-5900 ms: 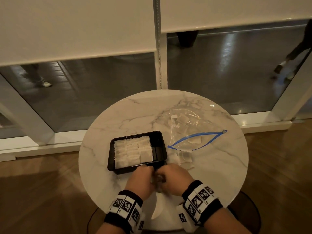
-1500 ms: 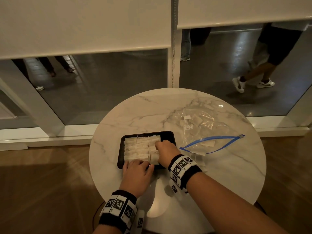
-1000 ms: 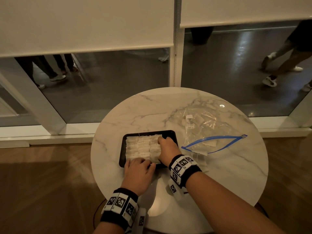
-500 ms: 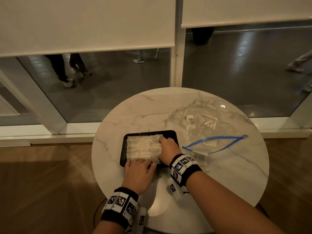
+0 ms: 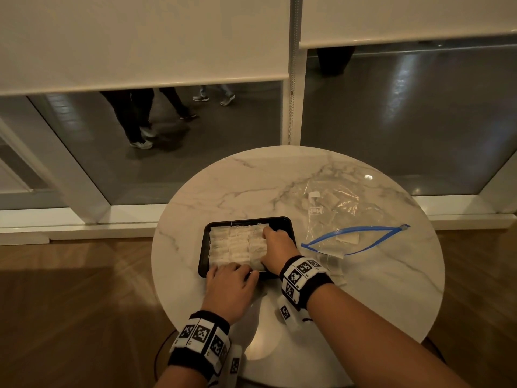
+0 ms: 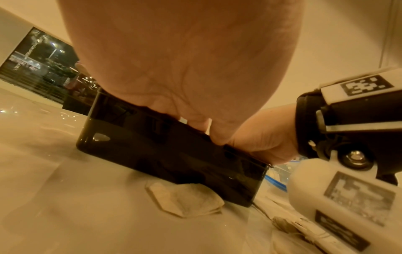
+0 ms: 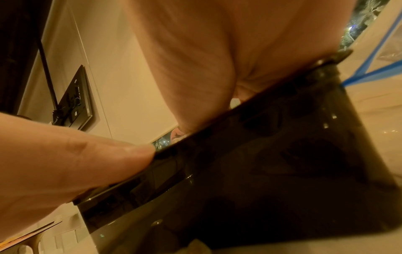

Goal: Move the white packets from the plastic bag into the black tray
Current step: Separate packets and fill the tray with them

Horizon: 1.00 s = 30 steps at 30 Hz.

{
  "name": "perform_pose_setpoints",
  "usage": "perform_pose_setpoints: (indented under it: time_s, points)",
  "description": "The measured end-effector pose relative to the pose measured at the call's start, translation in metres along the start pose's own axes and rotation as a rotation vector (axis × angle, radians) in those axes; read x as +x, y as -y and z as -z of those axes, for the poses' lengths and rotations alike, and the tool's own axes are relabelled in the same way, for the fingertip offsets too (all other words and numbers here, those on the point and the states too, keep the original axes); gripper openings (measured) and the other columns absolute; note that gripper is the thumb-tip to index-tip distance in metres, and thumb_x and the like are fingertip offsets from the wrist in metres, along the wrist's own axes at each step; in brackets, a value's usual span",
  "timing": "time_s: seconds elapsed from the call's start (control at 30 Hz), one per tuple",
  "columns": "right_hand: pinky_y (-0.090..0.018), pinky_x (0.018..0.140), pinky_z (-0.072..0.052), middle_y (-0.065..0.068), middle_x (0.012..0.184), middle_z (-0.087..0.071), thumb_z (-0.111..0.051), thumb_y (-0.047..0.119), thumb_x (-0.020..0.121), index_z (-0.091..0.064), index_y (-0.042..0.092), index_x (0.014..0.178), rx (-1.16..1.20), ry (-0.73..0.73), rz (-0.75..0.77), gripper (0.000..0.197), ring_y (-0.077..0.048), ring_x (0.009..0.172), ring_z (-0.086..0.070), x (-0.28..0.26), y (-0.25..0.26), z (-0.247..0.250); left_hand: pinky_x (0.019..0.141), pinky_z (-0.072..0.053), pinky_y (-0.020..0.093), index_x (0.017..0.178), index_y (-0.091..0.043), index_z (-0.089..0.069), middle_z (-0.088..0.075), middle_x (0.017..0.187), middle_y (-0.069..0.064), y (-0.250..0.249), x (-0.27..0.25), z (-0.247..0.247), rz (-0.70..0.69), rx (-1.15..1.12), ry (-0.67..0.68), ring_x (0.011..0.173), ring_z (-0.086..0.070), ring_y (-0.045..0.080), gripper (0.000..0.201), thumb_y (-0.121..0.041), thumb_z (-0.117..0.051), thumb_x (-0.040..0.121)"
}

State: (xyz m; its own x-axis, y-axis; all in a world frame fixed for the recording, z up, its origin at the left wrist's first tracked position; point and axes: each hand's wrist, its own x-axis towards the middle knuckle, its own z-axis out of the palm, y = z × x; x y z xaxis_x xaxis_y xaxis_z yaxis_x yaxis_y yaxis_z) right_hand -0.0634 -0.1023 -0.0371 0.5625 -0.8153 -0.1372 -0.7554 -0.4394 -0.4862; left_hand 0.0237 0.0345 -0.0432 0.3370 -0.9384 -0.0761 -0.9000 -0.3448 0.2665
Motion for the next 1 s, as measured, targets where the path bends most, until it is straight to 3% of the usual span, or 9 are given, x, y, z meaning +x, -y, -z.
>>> perform_pose_setpoints:
  time_s: [0.27, 0.47, 0.6, 0.7, 0.77, 0.83, 0.93, 1.0]
  points:
    - [-0.034, 0.091, -0.052, -0.012, 0.124, -0.052, -0.067, 0.007, 0.086, -0.05, 0.015, 0.129, 0.022, -0.035, 0.029, 0.047, -0.029, 0.108, -0.058, -0.004, 0.0, 0.011, 0.108, -0.028, 0.04, 0.096, -0.031, -0.064, -0.065, 0.098, -0.011, 0.006, 0.005, -0.005, 0.035, -0.056, 0.01, 0.103, -0.056, 0.014, 0.038, -0.05, -0.031, 0.102]
    - [-0.019, 0.071, -0.046, 0.002, 0.102, -0.061, -0.075, 0.021, 0.085, -0.06, 0.022, 0.114, 0.279, -0.149, 0.049, 0.033, -0.011, 0.085, -0.058, -0.027, -0.017, 0.044, 0.112, -0.025, 0.04, 0.113, -0.036, -0.063, -0.064, 0.11, -0.013, 0.004, 0.004, 0.004, 0.028, -0.16, 0.017, 0.112, -0.054, 0.013, 0.031, -0.05, -0.038, 0.102]
    - [-0.025, 0.066, -0.056, 0.005, 0.089, -0.065, -0.075, 0.025, 0.087, -0.065, 0.026, 0.104, 0.551, -0.178, -0.005, 0.02, -0.011, 0.079, -0.065, -0.056, -0.041, 0.054, 0.11, -0.027, 0.035, 0.117, -0.032, -0.065, -0.059, 0.117, -0.014, -0.003, 0.0, 0.01, -0.017, -0.229, -0.155, 0.117, -0.048, 0.01, 0.025, -0.043, -0.051, 0.099]
    - [-0.026, 0.065, -0.055, 0.004, 0.086, -0.067, -0.076, 0.023, 0.086, -0.068, 0.025, 0.098, 0.591, -0.186, -0.064, 0.015, -0.011, 0.076, -0.066, -0.071, -0.063, 0.053, 0.099, -0.035, 0.028, 0.107, -0.027, -0.068, -0.059, 0.11, -0.014, -0.017, -0.002, 0.016, -0.116, -0.324, -0.286, 0.109, -0.047, 0.006, 0.016, -0.035, -0.059, 0.097]
    - [-0.023, 0.066, -0.05, 0.003, 0.082, -0.068, -0.078, 0.022, 0.084, -0.069, 0.022, 0.094, 0.544, -0.166, -0.1, 0.013, -0.009, 0.074, -0.065, -0.08, -0.077, 0.049, 0.088, -0.044, 0.023, 0.102, -0.026, -0.069, -0.06, 0.099, -0.014, -0.03, -0.002, 0.019, -0.169, -0.41, -0.237, 0.097, -0.053, 0.004, 0.011, -0.03, -0.061, 0.096]
    - [-0.02, 0.068, -0.048, 0.005, 0.081, -0.067, -0.079, 0.021, 0.083, -0.069, 0.021, 0.092, 0.446, -0.108, -0.135, 0.013, -0.009, 0.076, -0.064, -0.085, -0.087, 0.043, 0.083, -0.051, 0.024, 0.103, -0.025, -0.071, -0.063, 0.094, -0.011, -0.044, -0.001, 0.019, -0.191, -0.433, -0.089, 0.088, -0.057, 0.002, 0.013, -0.03, -0.062, 0.096]
    - [-0.021, 0.076, -0.048, 0.007, 0.087, -0.06, -0.078, 0.024, 0.082, -0.065, 0.025, 0.098, 0.197, -0.015, -0.146, 0.021, -0.01, 0.082, -0.059, -0.089, -0.097, 0.035, 0.084, -0.057, 0.028, 0.109, -0.024, -0.072, -0.068, 0.1, -0.006, -0.061, 0.001, 0.009, -0.166, -0.336, 0.135, 0.089, -0.063, 0.006, 0.018, -0.034, -0.063, 0.096]
    - [-0.026, 0.081, -0.051, 0.006, 0.094, -0.057, -0.078, 0.028, 0.079, -0.061, 0.029, 0.097, 0.106, 0.021, -0.169, 0.025, -0.012, 0.087, -0.059, -0.09, -0.101, 0.033, 0.086, -0.057, 0.032, 0.11, -0.023, -0.069, -0.068, 0.106, -0.002, -0.069, 0.002, 0.002, -0.158, -0.212, 0.212, 0.096, -0.065, 0.014, 0.019, -0.031, -0.063, 0.095]
